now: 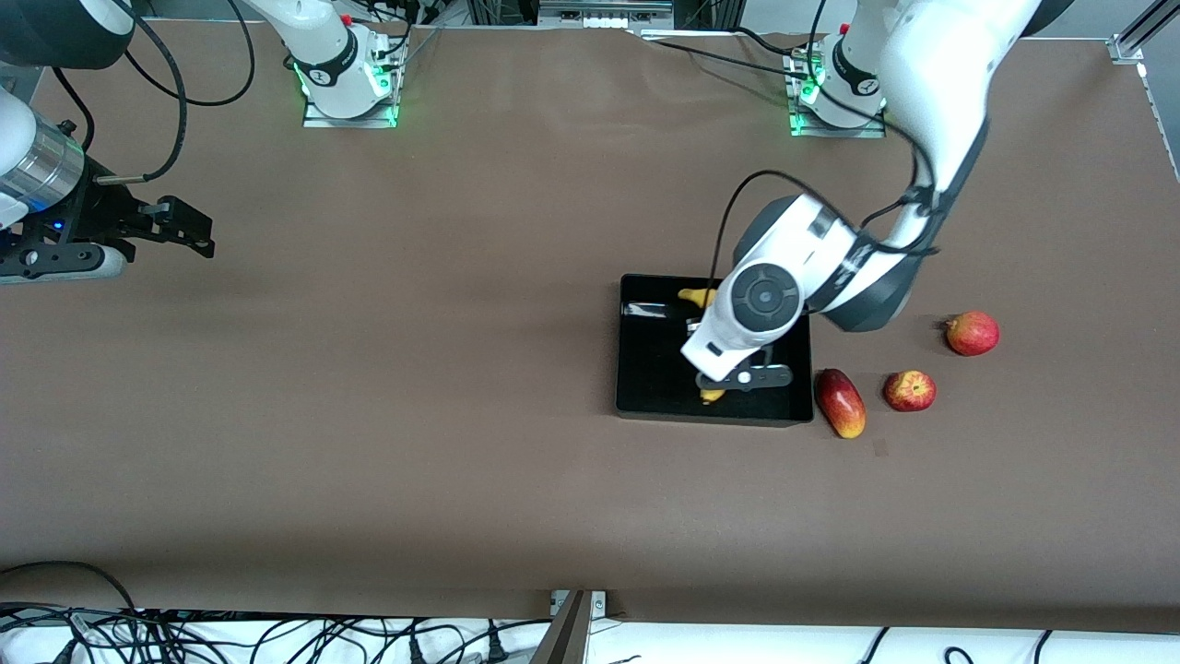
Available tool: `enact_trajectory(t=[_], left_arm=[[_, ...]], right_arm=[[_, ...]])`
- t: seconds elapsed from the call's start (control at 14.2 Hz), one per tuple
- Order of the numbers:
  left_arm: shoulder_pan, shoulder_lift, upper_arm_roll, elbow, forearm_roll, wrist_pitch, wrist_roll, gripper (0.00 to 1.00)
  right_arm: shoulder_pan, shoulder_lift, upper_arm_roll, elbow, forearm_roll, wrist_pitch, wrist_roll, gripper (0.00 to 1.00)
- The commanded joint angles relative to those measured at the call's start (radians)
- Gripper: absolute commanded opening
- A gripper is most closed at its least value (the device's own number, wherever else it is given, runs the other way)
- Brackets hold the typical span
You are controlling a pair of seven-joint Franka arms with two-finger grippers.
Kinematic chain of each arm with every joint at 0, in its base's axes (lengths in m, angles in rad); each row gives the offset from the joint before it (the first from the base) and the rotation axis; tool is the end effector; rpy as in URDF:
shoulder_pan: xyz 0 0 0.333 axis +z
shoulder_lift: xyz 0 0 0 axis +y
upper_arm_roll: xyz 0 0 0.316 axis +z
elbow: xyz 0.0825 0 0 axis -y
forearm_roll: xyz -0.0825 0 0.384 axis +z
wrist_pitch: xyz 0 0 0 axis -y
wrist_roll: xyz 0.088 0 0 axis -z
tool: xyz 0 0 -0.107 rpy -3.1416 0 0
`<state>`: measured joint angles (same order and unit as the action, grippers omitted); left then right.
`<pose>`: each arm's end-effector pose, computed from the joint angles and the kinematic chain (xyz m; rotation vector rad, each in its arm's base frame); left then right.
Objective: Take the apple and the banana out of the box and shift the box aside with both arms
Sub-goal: 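Reach into the tray and grasp the yellow banana with the left gripper, then carry the banana out and set it down near the mangosteen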
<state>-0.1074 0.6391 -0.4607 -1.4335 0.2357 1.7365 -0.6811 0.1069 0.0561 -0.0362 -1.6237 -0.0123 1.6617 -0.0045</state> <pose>0.6115 -0.3004 0.3268 -3.0012 -0.1280 0.3749 0.5754 0.0401 0.5756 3.1243 0.1195 -0.0275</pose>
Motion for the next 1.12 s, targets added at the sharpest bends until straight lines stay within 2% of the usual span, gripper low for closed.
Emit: enact_trajectory(t=[0.0,0.14,0.49,0.56,0.77,0.84,1.05], left_arm=[[0.11,-0.05,0.0,0.015,0.017,-0.159,0.186,0.01],[0.204,-0.07,0.004,-0.025,0.031,-0.182,0.341,0.01],[0.412,-0.144,-0.007,-0.197,0.077,-0.144,0.589,0.0],[0.466,-0.176,-0.031,-0.272,0.077,-0.093,0.619,0.01],[0.609,-0.339,-0.12,-0.607,0.077,0.166,0.634,0.02],[0.632,-0.386,-0.148,-0.687,0.076,0.219,0.634,0.03],[0.637,-0.391,-0.159,-0.813,0.074,0.361,0.634,0.09]], right_arm=[[-0.006,0.001,0.004,0.012,0.003,-0.01,0.003,1.0],[-0.006,0.001,0.004,0.012,0.003,-0.008,0.003,1.0],[-0.006,0.001,0.004,0.012,0.003,-0.01,0.003,1.0],[-0.006,0.001,0.004,0.012,0.003,-0.01,0.003,1.0],[-0.006,0.001,0.004,0.012,0.003,-0.008,0.003,1.0],[-0.004,0.001,0.004,0.012,0.002,-0.008,0.003,1.0],[-0.001,-0.001,0.009,0.013,0.0,-0.01,0.0,1.0]])
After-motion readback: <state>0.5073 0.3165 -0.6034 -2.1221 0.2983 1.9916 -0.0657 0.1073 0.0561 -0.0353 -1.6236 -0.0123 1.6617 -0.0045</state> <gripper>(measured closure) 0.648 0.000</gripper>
